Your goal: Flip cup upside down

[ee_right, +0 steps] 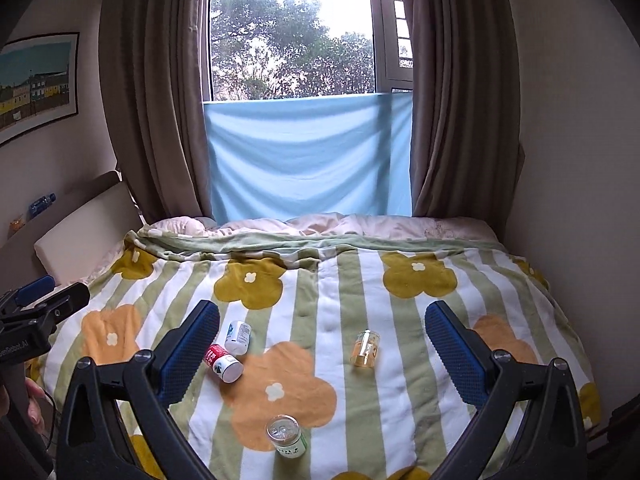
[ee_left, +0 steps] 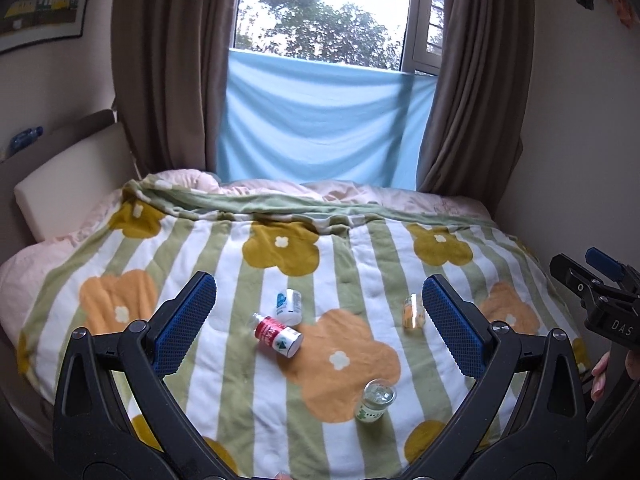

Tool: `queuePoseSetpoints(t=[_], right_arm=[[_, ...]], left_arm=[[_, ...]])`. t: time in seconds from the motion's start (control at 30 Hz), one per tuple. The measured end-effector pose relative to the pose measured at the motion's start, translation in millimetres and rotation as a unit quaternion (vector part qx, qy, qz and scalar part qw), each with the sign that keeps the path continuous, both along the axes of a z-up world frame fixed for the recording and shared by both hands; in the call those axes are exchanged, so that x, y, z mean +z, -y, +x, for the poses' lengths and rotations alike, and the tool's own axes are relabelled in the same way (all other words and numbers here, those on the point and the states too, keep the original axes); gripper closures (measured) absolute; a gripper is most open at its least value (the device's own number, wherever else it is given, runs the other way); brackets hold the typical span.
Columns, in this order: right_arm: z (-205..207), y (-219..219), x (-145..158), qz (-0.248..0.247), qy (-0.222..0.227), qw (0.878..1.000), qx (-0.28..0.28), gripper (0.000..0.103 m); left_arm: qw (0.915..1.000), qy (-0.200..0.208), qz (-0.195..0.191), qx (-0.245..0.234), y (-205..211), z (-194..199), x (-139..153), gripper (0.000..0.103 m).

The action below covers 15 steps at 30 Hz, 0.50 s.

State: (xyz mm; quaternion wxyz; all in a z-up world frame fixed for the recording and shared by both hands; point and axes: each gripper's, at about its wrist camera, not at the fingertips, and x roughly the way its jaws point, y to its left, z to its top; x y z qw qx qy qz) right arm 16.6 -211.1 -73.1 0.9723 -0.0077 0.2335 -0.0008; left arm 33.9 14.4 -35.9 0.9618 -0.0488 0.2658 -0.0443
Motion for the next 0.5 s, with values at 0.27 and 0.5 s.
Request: queuePoseSetpoints(t=[0.27,0.5], right_arm=[[-8.9,-1.0,6.2,-0.007,0.013,1.0,-0.009,0.0],[-10.7,-2.1,8.1,-0.007,0.02,1.0,-0.01,0.0]], left_arm=[[1.0,0.003,-0.007,0.004,-6.2,-3.6,1.6,0.0],[1.0,0.006,-0.007,0.002,-5.7,-3.1,1.6,0.0]])
